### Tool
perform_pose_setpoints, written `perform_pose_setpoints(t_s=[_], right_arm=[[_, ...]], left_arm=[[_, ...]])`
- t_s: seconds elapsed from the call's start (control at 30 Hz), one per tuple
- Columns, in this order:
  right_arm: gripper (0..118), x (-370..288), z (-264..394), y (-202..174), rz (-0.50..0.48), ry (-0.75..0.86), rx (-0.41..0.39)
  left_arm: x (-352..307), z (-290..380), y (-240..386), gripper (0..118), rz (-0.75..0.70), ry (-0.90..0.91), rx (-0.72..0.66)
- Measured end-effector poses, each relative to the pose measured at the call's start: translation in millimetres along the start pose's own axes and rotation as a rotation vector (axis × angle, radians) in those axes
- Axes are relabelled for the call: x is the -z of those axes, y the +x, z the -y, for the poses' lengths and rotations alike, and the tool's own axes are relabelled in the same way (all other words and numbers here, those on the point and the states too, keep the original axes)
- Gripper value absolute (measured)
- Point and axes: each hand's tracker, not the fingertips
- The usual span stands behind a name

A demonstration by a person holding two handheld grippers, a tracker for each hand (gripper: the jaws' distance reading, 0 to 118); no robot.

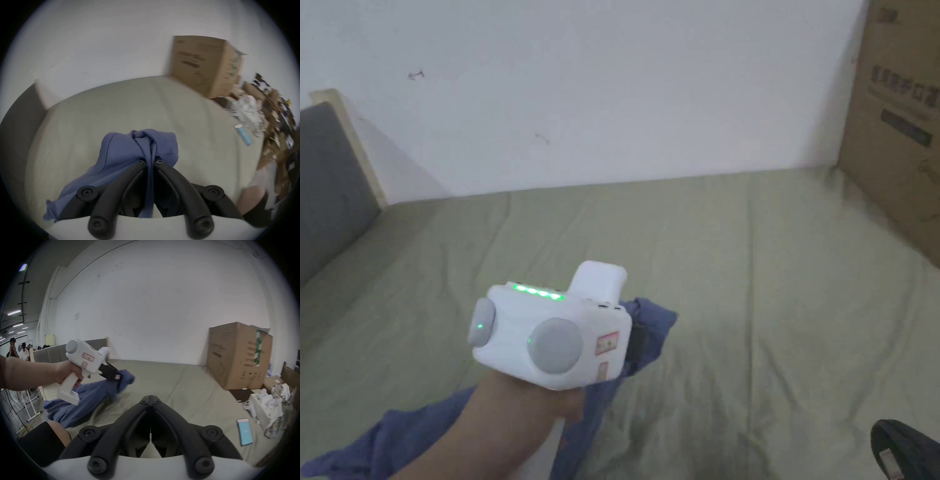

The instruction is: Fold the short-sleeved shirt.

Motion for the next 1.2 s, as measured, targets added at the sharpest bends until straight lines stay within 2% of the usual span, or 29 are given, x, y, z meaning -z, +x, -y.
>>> perform_pose_setpoints(t_s=[0.07,0.23,0.27,0.3,0.33,0.37,0.4,0.5,0.6,0.7,0.73,0.77,0.8,0.83,1.0,1.17,1.2], right_arm=[[0,-24,-3,18,0.055,0.015,-0.002],[0,-73,0,57,0.182,0.02,0.003],[0,-79,2,63,0.2,0.016,0.007],[0,-85,5,69,0.217,0.01,0.015],[0,-88,9,74,0.231,0.002,0.025],[0,-90,12,78,0.239,-0.003,0.032],[0,-91,16,81,0.246,-0.01,0.038],[0,-88,24,87,0.25,-0.025,0.054],[0,-78,24,81,0.221,-0.023,0.058],[0,-67,25,75,0.177,-0.013,0.033],[0,-63,25,70,0.166,-0.014,0.021],[0,-60,26,67,0.157,-0.015,0.014],[0,-56,27,66,0.146,-0.018,0.01],[0,-52,29,64,0.138,-0.023,0.005],[0,-37,30,48,0.108,-0.057,-0.019],[0,-25,24,34,0.084,-0.091,-0.055],[0,-24,23,32,0.082,-0.095,-0.065]], left_arm=[[23,-21,65,4,0.124,-0.007,0.051],[79,-44,210,4,0.328,-0.055,0.15],[87,-43,230,5,0.335,-0.057,0.158],[95,-41,248,13,0.332,-0.065,0.163],[101,-39,261,45,0.36,-0.1,0.172],[102,-35,265,88,0.39,-0.127,0.166],[102,-31,266,116,0.393,-0.126,0.147],[83,-20,238,113,0.414,-0.02,0.09],[47,-5,186,113,0.293,0.018,0.033],[-24,35,108,110,0.158,0.129,-0.063],[-50,52,83,91,0.094,0.172,-0.085],[-75,67,60,54,0.024,0.213,-0.104],[-95,86,40,8,-0.066,0.228,-0.122],[-117,108,22,0,-0.172,0.228,-0.138],[-173,188,-53,0,-0.281,0.19,-0.329],[-150,224,-101,0,-0.31,0.141,-0.421],[-133,223,-104,14,-0.328,0.117,-0.422]])
